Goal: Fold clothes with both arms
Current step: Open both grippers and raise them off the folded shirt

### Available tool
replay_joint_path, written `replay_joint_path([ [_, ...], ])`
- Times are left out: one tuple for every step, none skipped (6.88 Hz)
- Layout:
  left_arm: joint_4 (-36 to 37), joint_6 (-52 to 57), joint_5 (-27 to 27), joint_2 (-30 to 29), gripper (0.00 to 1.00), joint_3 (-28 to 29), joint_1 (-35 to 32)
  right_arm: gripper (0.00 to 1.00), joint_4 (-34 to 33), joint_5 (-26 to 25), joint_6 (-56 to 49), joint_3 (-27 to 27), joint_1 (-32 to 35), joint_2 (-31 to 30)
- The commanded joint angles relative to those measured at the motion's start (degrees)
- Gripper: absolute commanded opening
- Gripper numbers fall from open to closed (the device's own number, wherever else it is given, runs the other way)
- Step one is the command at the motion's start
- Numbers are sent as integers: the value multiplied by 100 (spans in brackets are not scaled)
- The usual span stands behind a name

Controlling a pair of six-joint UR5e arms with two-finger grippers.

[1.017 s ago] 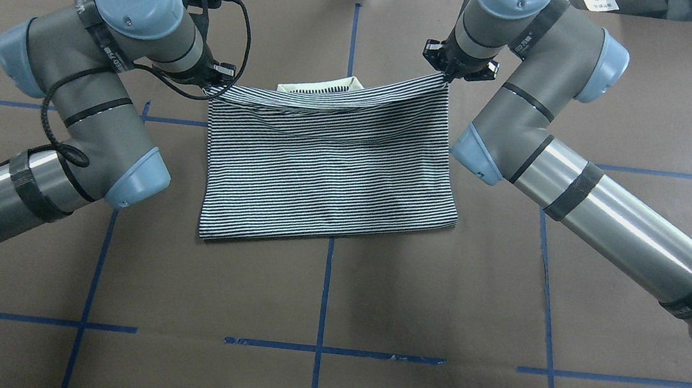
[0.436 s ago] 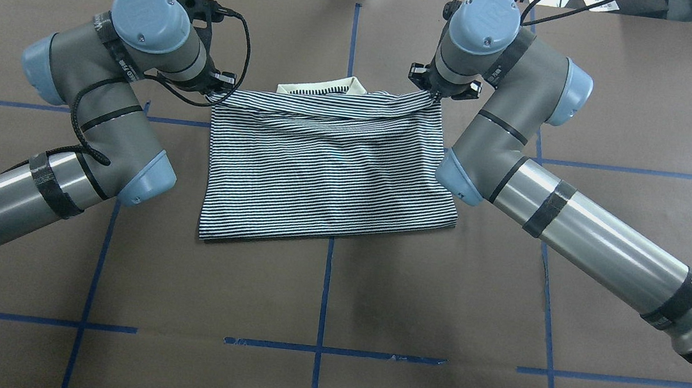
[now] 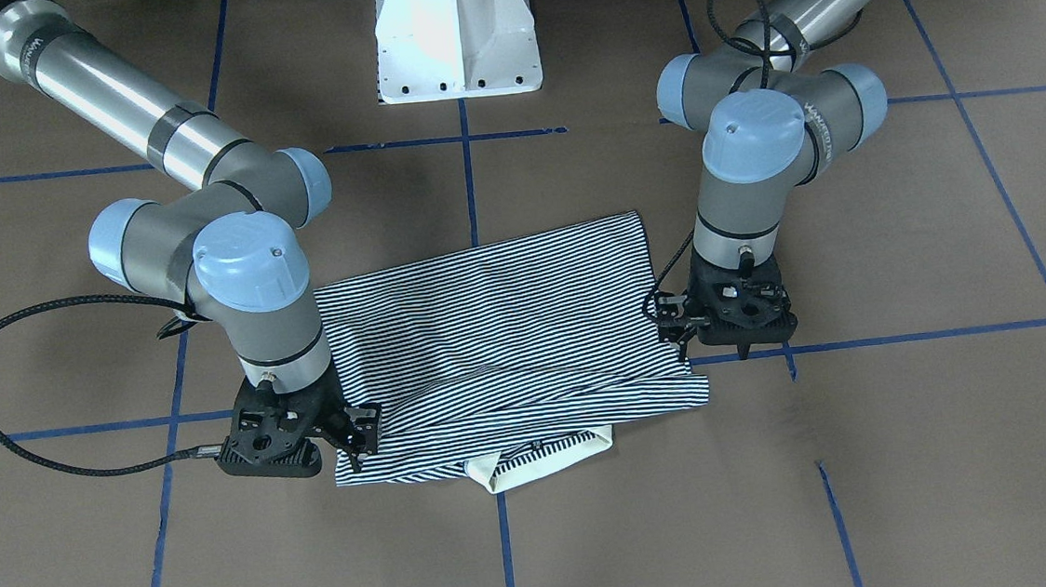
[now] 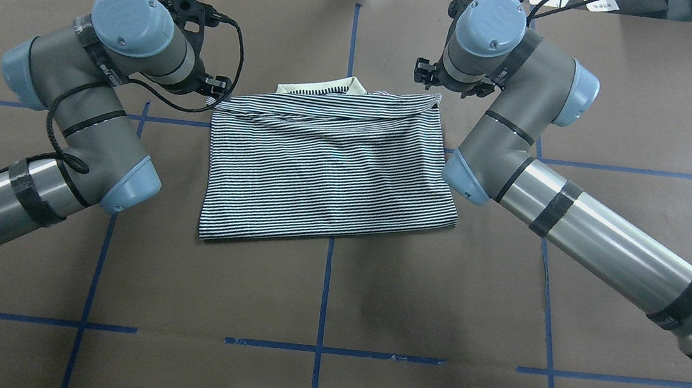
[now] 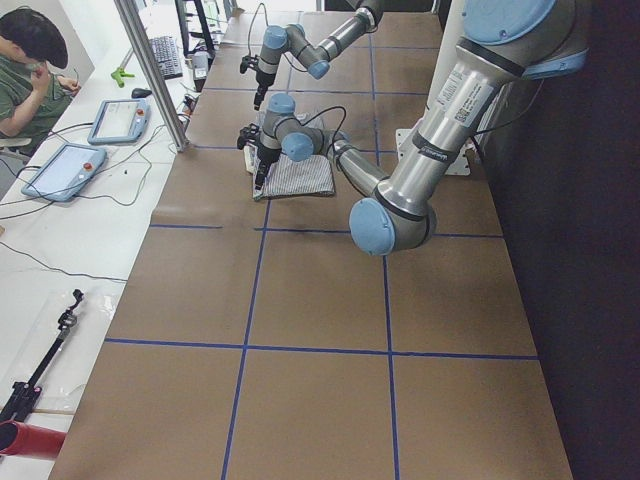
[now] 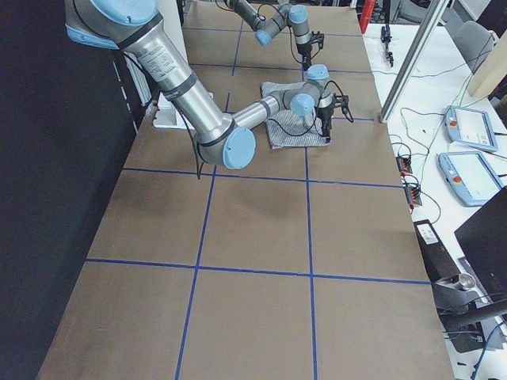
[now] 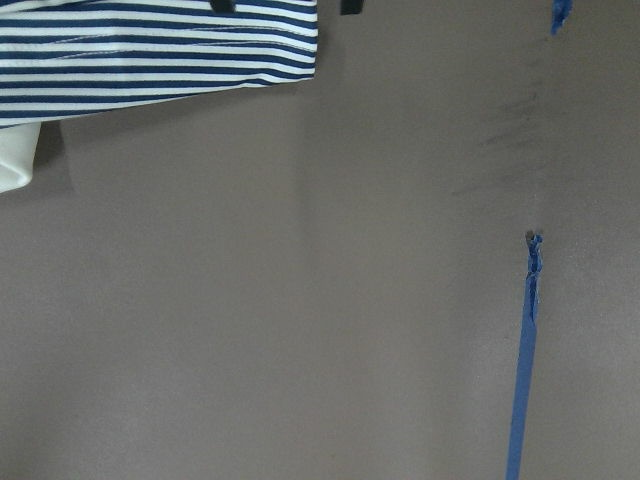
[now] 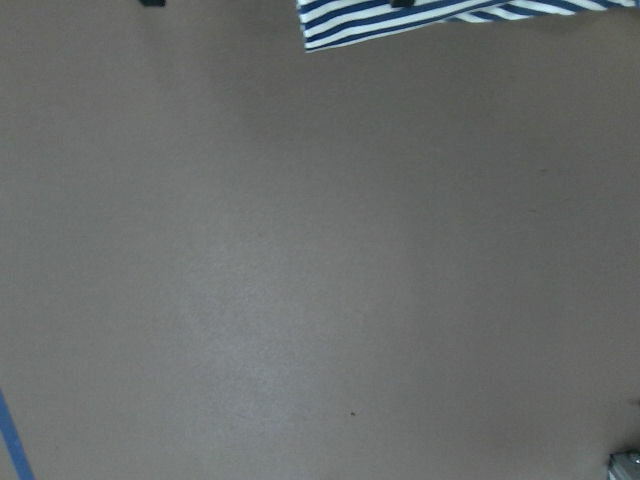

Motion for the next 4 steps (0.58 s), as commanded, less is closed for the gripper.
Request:
replay_joint_path([
  [-1,183,-30,641,100,-944,33,100,316,666,-1137,35,485,-415],
  [-18,0,-169,878,100,-1191,60,100,754,712,-1282,35,556,-697],
  [-71,-533,-179,1159,100,-1471,426,100,828,834,-1292,44,575,-734],
  [-646,-1304,-162,1493,100,-1622,734,100,829,853,-1283,105,583,-752],
])
